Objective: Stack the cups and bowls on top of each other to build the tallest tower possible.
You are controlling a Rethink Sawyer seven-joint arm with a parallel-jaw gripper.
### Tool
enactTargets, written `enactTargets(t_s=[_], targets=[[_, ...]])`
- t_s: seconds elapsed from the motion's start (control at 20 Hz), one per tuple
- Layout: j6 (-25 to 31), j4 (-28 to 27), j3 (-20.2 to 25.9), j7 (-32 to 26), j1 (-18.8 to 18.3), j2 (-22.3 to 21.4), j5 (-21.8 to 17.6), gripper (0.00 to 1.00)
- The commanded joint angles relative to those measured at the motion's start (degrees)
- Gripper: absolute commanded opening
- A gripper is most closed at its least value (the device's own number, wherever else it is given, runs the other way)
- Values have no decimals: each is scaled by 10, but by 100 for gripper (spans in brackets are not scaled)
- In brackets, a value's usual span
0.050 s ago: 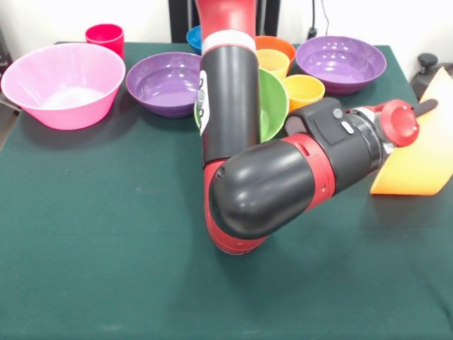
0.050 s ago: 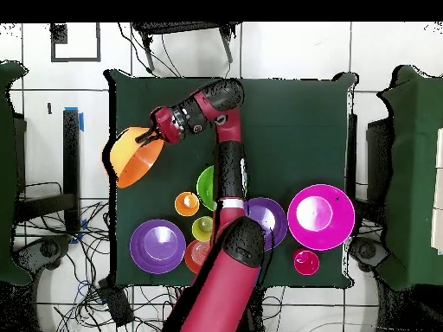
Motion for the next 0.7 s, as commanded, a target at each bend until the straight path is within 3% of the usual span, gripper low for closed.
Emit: enactTargets(t_s=[0.05, 0.25, 0.7], targets=[[63, -53, -119, -217, 2, 110, -71, 0], [82, -63, -111, -286, 9, 116, -85, 0], [109, -86, -100, -376, 8, 122, -147, 0]])
